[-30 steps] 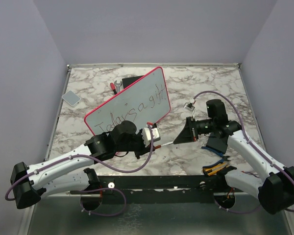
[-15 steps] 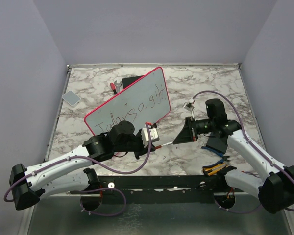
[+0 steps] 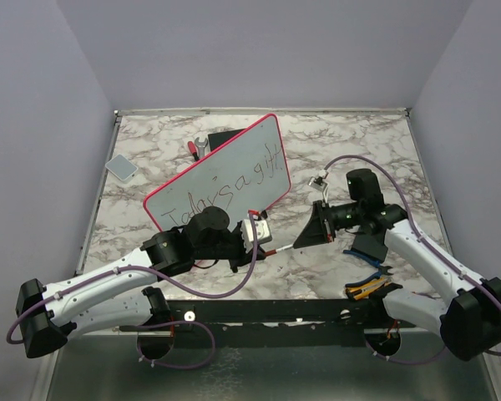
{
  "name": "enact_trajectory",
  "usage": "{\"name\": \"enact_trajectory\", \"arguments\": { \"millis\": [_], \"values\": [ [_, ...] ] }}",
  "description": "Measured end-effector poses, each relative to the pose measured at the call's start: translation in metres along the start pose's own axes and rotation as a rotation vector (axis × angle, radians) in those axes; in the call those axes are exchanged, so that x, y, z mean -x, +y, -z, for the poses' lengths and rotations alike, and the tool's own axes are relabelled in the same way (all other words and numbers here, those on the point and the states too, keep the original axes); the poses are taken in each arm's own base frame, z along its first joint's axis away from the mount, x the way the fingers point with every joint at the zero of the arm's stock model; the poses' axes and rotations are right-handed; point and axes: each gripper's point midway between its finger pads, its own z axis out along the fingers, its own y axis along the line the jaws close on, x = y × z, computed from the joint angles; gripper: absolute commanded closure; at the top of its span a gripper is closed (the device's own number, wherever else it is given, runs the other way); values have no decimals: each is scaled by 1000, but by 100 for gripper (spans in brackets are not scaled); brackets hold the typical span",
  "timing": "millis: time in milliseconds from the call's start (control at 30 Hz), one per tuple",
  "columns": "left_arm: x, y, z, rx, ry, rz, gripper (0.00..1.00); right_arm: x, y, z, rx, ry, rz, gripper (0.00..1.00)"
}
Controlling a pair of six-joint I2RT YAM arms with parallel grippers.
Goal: Write a sentence on the whiteboard
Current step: Close the whiteboard marker at the center of the board.
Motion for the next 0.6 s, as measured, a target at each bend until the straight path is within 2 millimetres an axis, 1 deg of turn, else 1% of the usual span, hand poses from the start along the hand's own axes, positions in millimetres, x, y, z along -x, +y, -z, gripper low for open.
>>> {"name": "enact_trajectory", "arguments": {
  "millis": [233,433,600],
  "values": [
    [-1,-1,-1,-9,3,1,100,-3,-1,-6,12,26,-10,99],
    [-7,-2,-1,-11,25,10,100,-6,-4,-11,16,49,-26,99],
    [-8,-1,-2,-7,27,14,100,-3,-5,-13,16,43,-13,99]
  ]
}}
